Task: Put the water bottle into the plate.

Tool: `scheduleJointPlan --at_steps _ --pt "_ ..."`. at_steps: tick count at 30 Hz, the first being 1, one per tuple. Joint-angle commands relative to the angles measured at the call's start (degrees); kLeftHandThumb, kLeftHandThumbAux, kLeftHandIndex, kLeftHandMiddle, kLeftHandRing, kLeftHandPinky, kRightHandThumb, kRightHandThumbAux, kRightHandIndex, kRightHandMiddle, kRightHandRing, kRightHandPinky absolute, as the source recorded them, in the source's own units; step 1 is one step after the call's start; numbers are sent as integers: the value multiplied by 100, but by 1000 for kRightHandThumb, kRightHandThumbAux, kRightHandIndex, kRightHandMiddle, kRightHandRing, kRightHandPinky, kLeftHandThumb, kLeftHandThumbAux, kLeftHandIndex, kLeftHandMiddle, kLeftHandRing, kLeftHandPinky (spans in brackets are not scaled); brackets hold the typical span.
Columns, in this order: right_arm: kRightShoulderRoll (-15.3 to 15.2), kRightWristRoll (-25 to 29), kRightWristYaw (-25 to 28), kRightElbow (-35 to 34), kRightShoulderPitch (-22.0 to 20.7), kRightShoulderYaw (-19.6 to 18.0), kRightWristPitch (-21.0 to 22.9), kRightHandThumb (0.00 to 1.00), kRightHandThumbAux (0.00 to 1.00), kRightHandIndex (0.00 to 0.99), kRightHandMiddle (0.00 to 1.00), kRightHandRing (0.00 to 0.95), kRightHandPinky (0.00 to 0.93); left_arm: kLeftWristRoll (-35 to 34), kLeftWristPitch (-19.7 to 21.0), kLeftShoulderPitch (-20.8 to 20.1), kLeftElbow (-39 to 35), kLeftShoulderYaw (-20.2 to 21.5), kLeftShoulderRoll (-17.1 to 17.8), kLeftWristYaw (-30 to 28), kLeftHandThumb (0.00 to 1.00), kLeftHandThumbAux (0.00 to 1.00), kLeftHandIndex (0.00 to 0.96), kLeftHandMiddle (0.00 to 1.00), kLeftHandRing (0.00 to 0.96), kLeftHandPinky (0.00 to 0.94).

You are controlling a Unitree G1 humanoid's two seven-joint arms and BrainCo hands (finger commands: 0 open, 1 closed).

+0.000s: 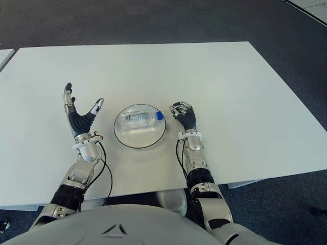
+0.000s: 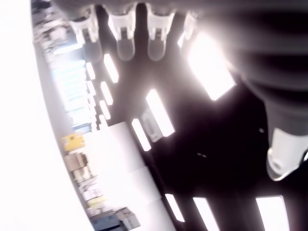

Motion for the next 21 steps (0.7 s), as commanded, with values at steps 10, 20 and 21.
scheduleJointPlan --at_steps 10,20,21 --pt "58 28 62 226 285 3 312 704 729 434 657 645 637 -1110 75 327 210 910 40 -1629 0 610 0 0 0 0" --pt "64 22 60 181 288 13 359 703 729 433 666 656 648 -2244 150 488 68 1309 -106 -2936 4 693 0 0 0 0" --pt "62 24 68 183 286 12 354 703 729 433 667 657 649 -2321 154 494 72 1346 -120 -3028 3 705 0 0 0 0"
